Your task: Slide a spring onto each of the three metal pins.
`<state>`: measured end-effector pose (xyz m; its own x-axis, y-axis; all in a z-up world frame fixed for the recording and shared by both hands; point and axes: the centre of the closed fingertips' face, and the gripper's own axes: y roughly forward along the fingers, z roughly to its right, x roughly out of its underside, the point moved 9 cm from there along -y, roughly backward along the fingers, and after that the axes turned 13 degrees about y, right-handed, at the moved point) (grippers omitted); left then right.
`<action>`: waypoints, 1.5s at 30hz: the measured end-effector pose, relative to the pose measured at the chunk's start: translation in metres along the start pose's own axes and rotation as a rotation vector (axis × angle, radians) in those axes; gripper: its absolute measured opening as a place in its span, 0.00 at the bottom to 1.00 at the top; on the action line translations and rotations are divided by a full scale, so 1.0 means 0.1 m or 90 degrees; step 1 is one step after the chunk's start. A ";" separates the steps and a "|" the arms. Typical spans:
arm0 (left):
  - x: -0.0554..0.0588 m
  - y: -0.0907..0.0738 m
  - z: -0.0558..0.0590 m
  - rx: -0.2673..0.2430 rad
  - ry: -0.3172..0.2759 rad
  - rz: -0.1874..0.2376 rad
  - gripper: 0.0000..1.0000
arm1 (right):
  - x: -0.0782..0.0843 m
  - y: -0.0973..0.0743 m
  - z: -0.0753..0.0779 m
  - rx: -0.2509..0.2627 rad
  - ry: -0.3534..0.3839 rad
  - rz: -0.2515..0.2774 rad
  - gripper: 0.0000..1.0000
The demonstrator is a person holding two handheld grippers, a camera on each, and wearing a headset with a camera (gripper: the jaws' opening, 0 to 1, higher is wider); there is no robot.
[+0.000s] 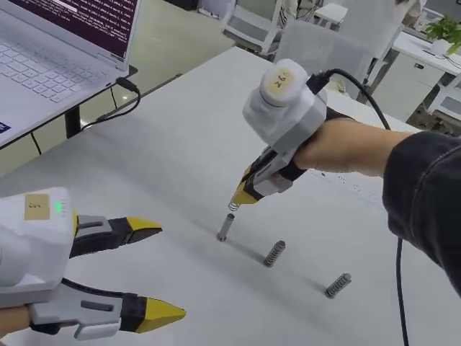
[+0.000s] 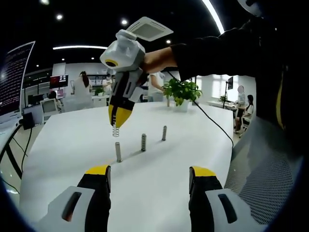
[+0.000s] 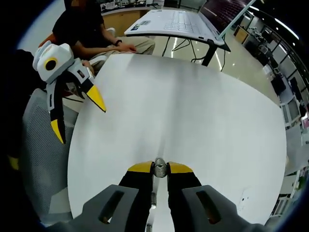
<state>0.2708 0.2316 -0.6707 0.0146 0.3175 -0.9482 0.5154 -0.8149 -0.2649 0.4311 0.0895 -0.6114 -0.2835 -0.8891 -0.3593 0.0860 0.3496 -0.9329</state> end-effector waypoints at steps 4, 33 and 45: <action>0.01 0.01 0.00 -0.004 -0.001 -0.001 0.62 | 0.02 0.06 0.00 -0.002 0.002 -0.009 0.08; 0.03 0.01 -0.05 -0.012 0.012 -0.013 0.60 | 0.09 0.21 0.03 -0.010 0.014 -0.025 0.08; 0.05 0.00 -0.06 -0.011 0.008 -0.013 0.59 | 0.11 0.33 0.05 -0.016 0.025 -0.028 0.08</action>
<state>0.2760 0.2357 -0.6743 0.0144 0.3399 -0.9404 0.5310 -0.7995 -0.2808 0.4351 0.0894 -0.6464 -0.3234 -0.8920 -0.3157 0.0492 0.3173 -0.9470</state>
